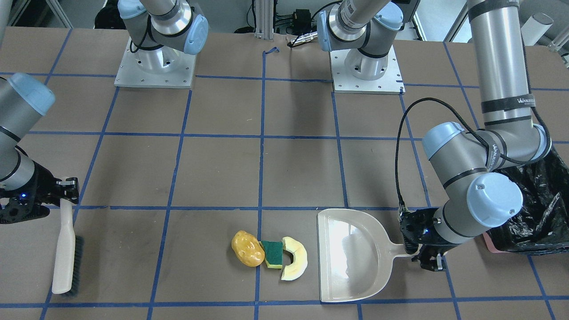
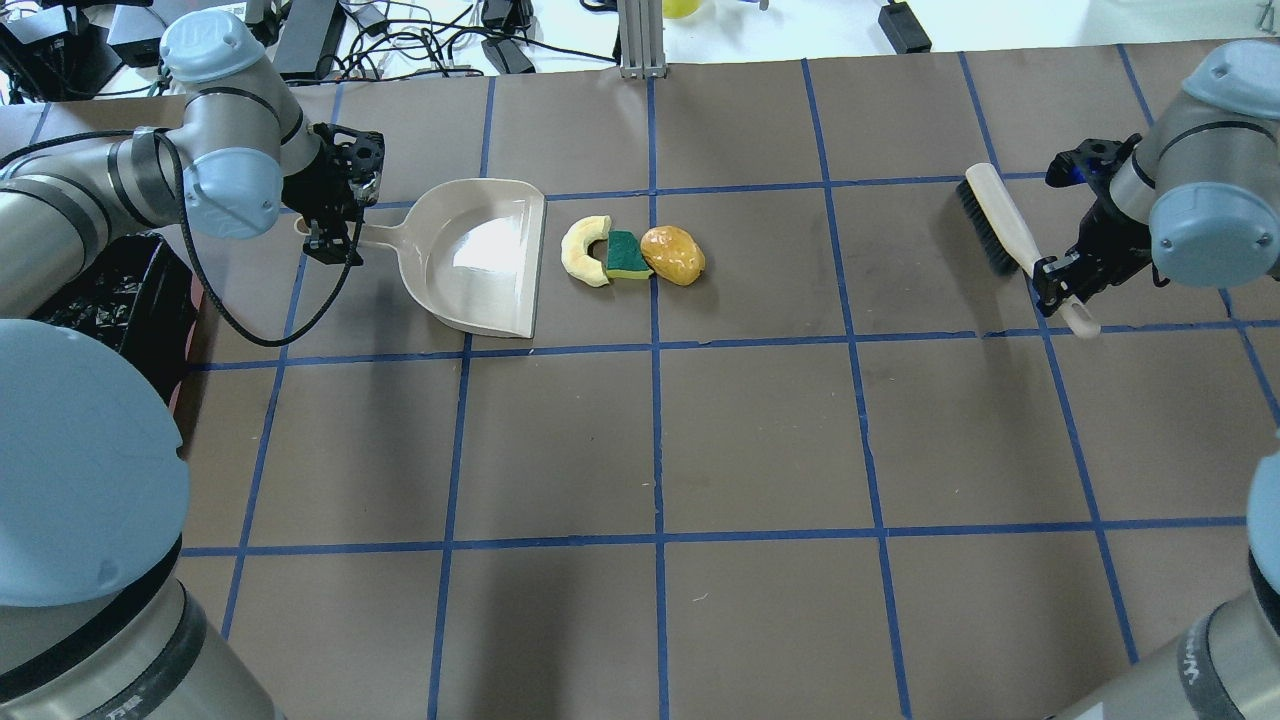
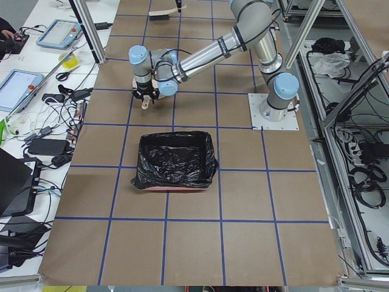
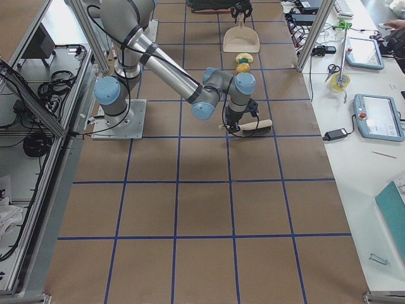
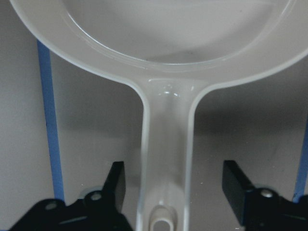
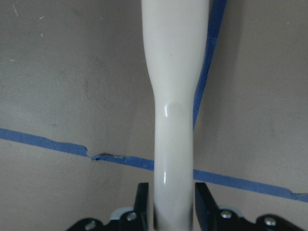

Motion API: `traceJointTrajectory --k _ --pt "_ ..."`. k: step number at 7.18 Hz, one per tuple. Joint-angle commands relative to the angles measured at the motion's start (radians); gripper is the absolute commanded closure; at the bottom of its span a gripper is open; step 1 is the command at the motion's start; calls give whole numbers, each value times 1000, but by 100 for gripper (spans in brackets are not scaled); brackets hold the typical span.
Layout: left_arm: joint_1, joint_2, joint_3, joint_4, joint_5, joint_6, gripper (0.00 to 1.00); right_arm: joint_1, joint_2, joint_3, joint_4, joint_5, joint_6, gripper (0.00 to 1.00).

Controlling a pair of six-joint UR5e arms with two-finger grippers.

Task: Sweep and dump trash into bin
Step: 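Lift the brush with the right gripper and carry it behind the trash items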

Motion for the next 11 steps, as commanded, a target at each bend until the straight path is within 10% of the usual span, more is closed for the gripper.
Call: traceJointTrajectory --k 1,5,11 --pt "1 1 2 1 -4 1 77 20 -4 -2 11 -3 0 100" --pt "-9 6 4 0 7 20 100 119 -13 -126 153 1 130 100" --pt "-39 0 16 0 67 16 100 478 -1 -136 153 63 763 100"
